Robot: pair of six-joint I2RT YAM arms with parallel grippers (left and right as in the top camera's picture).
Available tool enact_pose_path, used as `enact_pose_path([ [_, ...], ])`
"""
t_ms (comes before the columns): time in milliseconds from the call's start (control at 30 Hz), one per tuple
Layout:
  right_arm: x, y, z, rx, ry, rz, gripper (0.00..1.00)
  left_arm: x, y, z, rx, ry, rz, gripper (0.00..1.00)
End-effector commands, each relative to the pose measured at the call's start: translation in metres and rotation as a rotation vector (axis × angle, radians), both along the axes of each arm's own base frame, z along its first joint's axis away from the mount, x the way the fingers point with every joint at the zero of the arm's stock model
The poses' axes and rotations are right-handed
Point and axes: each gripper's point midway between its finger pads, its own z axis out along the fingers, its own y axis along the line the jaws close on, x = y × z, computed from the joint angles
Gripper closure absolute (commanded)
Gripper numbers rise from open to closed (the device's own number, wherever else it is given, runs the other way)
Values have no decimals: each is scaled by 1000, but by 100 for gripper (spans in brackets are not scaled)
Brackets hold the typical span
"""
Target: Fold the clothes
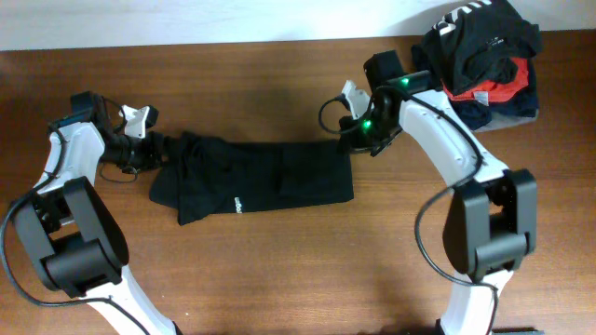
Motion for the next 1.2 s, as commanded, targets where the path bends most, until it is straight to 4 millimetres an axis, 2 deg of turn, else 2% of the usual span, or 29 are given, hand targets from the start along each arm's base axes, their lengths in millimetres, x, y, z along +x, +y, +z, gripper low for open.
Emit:
enact_pose_path([
  [0,-8,16,-15,87,76,49,96,11,3,25,13,-58,9,99],
  [200,-14,13,-45,68,149,48,96,19,6,47,19,-77,9,100],
  [400,-16,2,-76,9,210,29,96,28,4,83,12,-104,9,99],
  [500,-18,-2,-91,2,244,19,96,31,-18,98,-28,-126,-32,100],
  [633,-21,-4,-105,-4,278,16,96,31,-59,100,-38,-125,-115,99],
  [700,-22,-4,-106,-5,281,16,96,30,-86,98,-13,-125,-181,99],
  [767,-20,-5,-103,2,276,11,96,32,-96,93,46,-126,-203,100],
  [867,-16,-11,-94,33,273,-12,96,38,-93,85,149,-108,-163,100],
  [1000,-10,-18,-77,121,267,-35,96,40,-93,88,152,-112,-145,100],
  [1167,-5,-20,-40,284,231,-38,96,50,-93,108,152,-164,-132,99],
])
